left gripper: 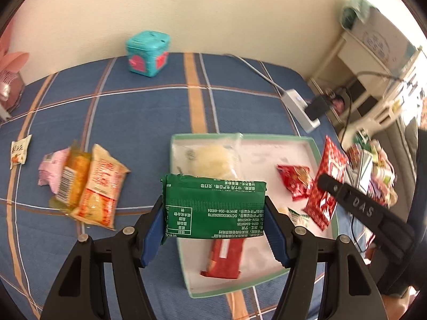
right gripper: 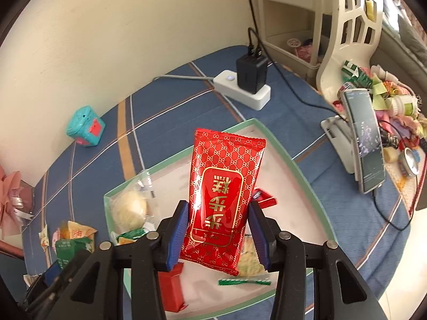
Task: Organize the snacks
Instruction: 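Carry the green pack and red packet over the white tray with both tools, then open both tools to drop the green pack and red packet into the tray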
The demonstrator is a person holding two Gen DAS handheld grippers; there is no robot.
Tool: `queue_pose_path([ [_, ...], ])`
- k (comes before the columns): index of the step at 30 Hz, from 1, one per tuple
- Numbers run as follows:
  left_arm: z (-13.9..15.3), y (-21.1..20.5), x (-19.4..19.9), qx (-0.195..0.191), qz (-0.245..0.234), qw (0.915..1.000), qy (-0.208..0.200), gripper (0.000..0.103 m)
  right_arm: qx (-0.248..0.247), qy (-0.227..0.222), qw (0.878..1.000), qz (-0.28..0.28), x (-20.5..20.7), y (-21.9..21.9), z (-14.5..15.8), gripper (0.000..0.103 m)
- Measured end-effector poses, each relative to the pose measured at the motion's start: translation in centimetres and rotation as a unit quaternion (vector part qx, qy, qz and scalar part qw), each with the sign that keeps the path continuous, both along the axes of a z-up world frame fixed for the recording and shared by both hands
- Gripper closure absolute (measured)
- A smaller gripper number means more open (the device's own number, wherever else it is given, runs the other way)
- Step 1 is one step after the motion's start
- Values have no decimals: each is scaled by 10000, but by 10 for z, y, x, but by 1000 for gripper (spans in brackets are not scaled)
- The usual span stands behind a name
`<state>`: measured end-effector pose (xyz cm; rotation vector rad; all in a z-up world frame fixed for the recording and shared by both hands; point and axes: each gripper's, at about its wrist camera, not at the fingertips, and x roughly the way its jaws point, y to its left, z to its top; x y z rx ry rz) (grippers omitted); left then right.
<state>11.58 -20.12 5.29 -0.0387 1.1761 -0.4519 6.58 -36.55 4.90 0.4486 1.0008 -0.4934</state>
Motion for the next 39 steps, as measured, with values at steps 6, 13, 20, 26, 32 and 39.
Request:
queue_pose_path([
  [6, -13, -20, -9, 122, -211, 9997, 84, 34, -7, -70, 9999, 155, 3, -3, -3, 55],
  [13, -37, -39, -13, 379, -420, 9981, 238, 34, -113, 121, 9988, 459, 16, 6, -19, 55],
  [20, -49, -45, -9, 413, -424, 9976, 356, 34, 21, 117, 9981, 609, 25, 2, -35, 55],
  [26, -60, -47, -7, 505, -441, 9968, 425, 34, 84, 254, 9972, 702, 32, 2, -44, 55],
  [32, -66, -53, -6, 595, -477, 9961, 435, 34, 139, 564, 9959, 688, 34, 2, -56, 55],
  [39, -70, -56, -6, 677, -533, 9953, 449, 34, 136, 683, 9952, 682, 32, 2, -60, 55],
])
